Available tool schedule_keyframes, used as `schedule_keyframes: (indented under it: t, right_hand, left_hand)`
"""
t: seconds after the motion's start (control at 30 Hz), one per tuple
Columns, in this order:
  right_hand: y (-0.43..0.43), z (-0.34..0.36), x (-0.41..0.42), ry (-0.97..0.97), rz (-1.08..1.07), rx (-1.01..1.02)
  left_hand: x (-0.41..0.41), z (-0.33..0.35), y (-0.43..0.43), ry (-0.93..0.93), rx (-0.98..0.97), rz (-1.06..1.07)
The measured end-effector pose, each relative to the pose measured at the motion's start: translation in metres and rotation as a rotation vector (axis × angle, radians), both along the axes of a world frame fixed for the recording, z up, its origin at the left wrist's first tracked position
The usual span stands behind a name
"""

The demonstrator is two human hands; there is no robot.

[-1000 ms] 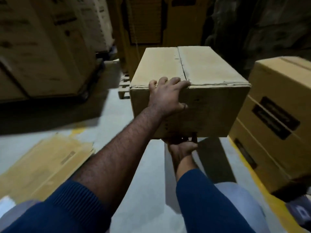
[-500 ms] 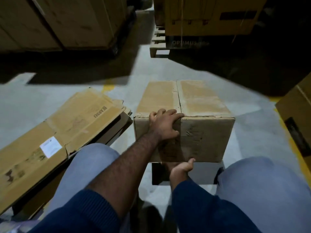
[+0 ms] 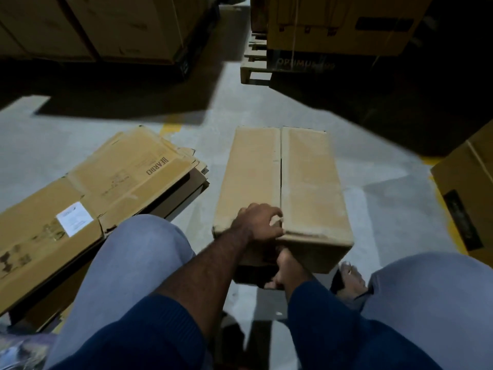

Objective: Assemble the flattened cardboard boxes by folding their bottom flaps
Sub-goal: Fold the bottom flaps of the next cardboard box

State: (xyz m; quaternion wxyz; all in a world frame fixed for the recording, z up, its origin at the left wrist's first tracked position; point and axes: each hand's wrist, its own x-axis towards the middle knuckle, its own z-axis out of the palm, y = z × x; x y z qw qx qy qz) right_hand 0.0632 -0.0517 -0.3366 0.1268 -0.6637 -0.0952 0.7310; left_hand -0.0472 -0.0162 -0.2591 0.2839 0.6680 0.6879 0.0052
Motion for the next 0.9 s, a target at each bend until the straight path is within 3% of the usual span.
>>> schedule_keyframes:
  t: [0.1, 0.23, 0.37, 0.5, 0.63, 0.9]
  right_hand:
    - [-0.004, 0.029, 0.019, -0.218, 0.718, 0.012]
    - [0.017, 0.038, 0.035, -0.267, 0.940, 0.156]
    - [0.040, 0.039, 0.053, -0.802, 0.684, 0.551]
    - [0.051, 0.027, 0.082, -1.040, 0.551, 0.588]
    - [0.049, 0.006, 0.090, -0.881, 0.471, 0.407]
    - [0.030, 0.020, 0.084, -0.801, 0.401, 0.307]
  left_hand:
    - [-0.009, -0.016, -0.015, 0.046, -0.035, 0.147]
    - [-0.027, -0.039, -0.034, 0.098, -0.015, 0.334]
    - [-0.045, -0.054, -0.041, 0.104, -0.128, 0.576]
    - [-0.061, -0.066, -0.042, -0.091, -0.297, 0.794]
    - [-0.062, -0.073, -0.044, -0.288, -0.295, 0.786]
    - [-0.064, -0.078, -0.057, -0.222, -0.346, 0.749]
